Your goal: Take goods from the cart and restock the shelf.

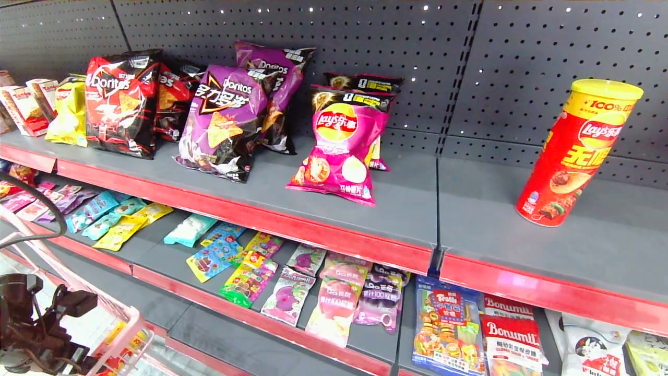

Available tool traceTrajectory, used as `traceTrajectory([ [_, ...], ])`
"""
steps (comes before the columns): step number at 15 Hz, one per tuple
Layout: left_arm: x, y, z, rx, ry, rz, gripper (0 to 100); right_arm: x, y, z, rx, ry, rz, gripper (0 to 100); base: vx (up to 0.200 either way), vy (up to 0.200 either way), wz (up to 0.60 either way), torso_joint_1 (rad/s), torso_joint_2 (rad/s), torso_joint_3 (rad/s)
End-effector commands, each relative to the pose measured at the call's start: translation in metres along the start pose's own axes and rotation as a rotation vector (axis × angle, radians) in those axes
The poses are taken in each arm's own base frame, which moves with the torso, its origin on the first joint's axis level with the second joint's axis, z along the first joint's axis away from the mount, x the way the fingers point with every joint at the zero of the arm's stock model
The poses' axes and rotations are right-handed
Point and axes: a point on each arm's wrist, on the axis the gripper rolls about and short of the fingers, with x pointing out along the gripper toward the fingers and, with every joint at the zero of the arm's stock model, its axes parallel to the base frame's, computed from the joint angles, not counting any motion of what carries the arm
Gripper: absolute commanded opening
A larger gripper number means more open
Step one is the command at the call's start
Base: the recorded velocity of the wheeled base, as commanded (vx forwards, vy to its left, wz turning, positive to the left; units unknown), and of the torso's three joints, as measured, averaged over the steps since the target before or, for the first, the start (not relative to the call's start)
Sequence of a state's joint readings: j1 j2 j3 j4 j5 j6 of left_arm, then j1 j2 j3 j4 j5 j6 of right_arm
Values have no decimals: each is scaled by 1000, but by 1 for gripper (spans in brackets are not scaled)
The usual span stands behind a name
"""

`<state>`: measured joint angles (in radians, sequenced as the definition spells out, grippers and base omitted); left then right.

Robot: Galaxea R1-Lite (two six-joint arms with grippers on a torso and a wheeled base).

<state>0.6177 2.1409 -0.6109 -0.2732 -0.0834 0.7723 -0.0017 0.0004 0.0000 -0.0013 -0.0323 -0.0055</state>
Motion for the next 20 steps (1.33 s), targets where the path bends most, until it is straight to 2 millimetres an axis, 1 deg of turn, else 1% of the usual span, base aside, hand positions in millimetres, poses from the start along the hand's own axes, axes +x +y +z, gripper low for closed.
traceTrajectory([
  [1,8,-7,3,18,16,-25,100,0,0,0,-1,-1,0,100,0,0,0,0,0,0],
  [3,14,-8,3,21,25,-41,100,0,0,0,-1,-1,0,100,0,0,0,0,0,0],
  [4,19,-13,5,35,16,-79,100,0,0,0,-2,-1,0,100,0,0,0,0,0,0],
  [5,19,-16,7,44,2,-97,100,0,0,0,-2,-1,0,100,0,0,0,0,0,0],
  [7,25,-13,11,46,-15,-106,100,0,0,0,-1,-1,0,100,0,0,0,0,0,0],
  [8,33,-10,15,51,-63,-108,100,0,0,0,-1,-1,0,100,0,0,0,0,0,0],
  [9,42,-11,14,55,-130,-134,100,0,0,0,-1,-1,0,100,0,0,0,0,0,0],
  [10,44,-14,12,64,-149,-131,100,0,0,0,1,-1,0,100,0,0,0,0,0,0],
  [12,45,-19,10,62,-134,-135,100,0,0,0,2,-1,0,100,0,0,0,0,0,0],
  [20,47,-19,10,44,-130,-135,100,0,0,0,4,-1,0,100,0,0,0,0,0,0],
])
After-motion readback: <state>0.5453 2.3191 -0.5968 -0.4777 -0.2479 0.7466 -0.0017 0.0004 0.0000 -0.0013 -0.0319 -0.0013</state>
